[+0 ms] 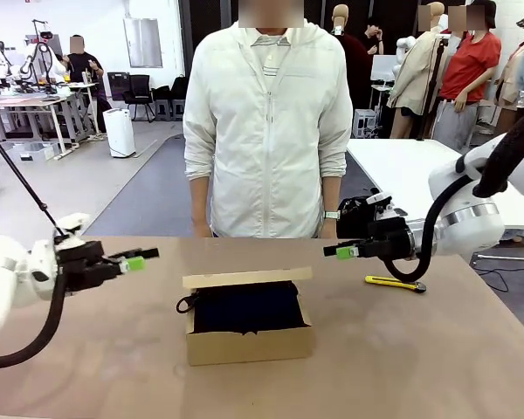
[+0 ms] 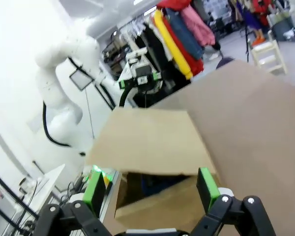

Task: Pack the items into the box.
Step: Close the Mailer Box.

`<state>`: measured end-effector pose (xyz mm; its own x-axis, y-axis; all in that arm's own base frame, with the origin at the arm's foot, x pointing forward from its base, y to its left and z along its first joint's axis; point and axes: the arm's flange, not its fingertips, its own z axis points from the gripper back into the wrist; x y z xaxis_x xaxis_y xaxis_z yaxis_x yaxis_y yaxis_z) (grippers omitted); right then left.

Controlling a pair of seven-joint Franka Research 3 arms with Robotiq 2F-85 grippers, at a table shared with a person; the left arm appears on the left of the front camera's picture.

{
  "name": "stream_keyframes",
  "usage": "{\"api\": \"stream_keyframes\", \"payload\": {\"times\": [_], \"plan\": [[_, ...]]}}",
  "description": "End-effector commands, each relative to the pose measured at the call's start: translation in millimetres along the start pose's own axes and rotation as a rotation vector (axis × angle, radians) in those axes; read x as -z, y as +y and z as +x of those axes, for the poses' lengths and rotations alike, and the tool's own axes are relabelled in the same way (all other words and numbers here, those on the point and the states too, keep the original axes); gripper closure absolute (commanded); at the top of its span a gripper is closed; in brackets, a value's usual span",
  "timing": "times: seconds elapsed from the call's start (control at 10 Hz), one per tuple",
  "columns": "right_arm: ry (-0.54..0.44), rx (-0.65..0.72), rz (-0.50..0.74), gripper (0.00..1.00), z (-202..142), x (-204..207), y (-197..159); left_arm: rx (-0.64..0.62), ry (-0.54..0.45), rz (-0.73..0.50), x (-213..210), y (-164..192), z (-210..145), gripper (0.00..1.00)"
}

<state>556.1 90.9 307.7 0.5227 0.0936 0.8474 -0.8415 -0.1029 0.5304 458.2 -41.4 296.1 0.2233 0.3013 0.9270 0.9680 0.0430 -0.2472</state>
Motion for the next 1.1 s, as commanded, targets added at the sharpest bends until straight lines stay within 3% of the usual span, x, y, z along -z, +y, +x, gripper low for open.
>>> {"api": "stream_keyframes", "payload": {"times": [0.0,0.3,0.5,0.7,0.8,1.0], "plan": [[-0.102,-0.039,0.001,0.0,10.3,51.7,-8.8,0.148,-0.101,0.031,38.5,-2.6,-2.6,0.0],[-0.047,-0.074,-0.039,0.0,8.1,99.9,-23.3,0.092,0.089,-0.06,97.3,23.1,-9.5,0.0],[0.064,-0.099,-0.026,0.0,-0.6,121.0,-20.5,0.039,0.281,-0.075,134.6,36.6,-27.2,0.0],[0.227,-0.142,0.0,0.0,-15.8,119.9,-13.0,0.033,0.373,-0.127,143.7,35.7,-39.1,0.0],[0.243,-0.103,-0.017,0.0,-23.0,116.6,-11.4,-0.029,0.389,-0.184,138.8,29.5,-44.1,0.0],[0.275,-0.085,-0.037,0.0,-44.8,116.2,-7.2,-0.033,0.448,-0.203,127.0,17.6,-58.8,0.0]]}}
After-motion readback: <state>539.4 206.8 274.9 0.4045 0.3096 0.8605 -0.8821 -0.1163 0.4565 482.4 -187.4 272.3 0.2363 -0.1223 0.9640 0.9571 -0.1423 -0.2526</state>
